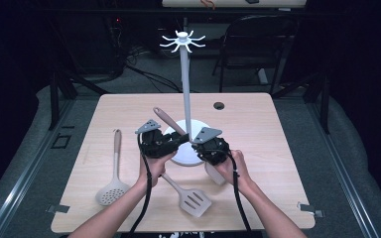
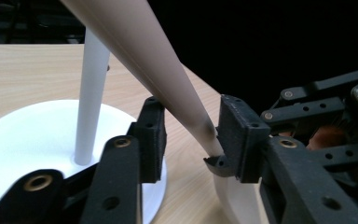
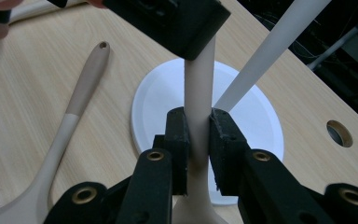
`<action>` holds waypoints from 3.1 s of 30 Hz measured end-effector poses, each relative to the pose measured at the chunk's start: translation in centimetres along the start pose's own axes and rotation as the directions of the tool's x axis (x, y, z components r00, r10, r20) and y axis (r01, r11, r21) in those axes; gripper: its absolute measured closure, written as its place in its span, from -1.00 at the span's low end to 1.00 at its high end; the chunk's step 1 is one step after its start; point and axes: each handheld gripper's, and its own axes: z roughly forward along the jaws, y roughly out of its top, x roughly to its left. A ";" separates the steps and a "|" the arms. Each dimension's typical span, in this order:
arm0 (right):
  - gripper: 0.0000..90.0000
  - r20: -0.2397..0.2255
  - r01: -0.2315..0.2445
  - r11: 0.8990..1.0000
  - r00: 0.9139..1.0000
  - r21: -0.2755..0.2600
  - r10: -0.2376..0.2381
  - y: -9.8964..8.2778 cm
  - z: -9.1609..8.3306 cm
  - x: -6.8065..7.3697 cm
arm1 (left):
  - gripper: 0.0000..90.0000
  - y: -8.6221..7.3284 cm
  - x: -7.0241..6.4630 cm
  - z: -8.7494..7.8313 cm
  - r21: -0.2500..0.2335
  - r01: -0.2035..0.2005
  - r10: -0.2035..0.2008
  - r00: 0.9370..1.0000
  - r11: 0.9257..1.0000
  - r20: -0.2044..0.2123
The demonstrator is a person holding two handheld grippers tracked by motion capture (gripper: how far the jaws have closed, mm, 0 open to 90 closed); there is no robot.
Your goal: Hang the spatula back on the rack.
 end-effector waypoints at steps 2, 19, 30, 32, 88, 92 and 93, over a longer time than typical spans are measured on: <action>0.75 0.005 0.000 1.000 1.000 -0.003 0.000 0.0 0.0 0.1 | 0.44 0.0 0.1 0.1 -0.008 0.012 -0.012 1.000 1.000 0.014; 0.73 0.033 -0.023 0.997 0.999 -0.080 0.025 0.2 -0.6 0.1 | 0.70 0.9 -0.9 -0.1 -0.086 -0.022 0.030 0.995 0.996 0.092; 0.59 0.001 -0.043 0.994 0.999 -0.102 0.043 0.4 -1.2 -0.3 | 0.71 1.5 -0.8 -0.3 -0.057 -0.051 0.057 0.992 0.997 0.117; 0.45 -0.024 -0.067 0.993 0.998 -0.100 0.065 0.2 -1.5 -0.8 | 0.71 1.6 -0.6 -0.3 -0.045 -0.067 0.072 0.992 0.997 0.108; -1.00 -0.041 -0.287 0.942 0.953 0.174 0.299 -9.9 -3.7 -8.2 | 0.72 7.4 -1.1 -1.1 0.030 -0.307 0.295 0.935 0.951 0.196; -1.00 -0.046 -0.286 0.941 0.953 0.182 0.298 -10.0 -3.5 -8.3 | 0.72 7.6 -1.1 -1.0 0.029 -0.311 0.299 0.933 0.950 0.201; -1.00 -0.045 -0.286 0.940 0.953 0.184 0.299 -10.0 -3.5 -8.3 | 0.72 7.6 -1.1 -1.0 0.029 -0.312 0.300 0.932 0.950 0.202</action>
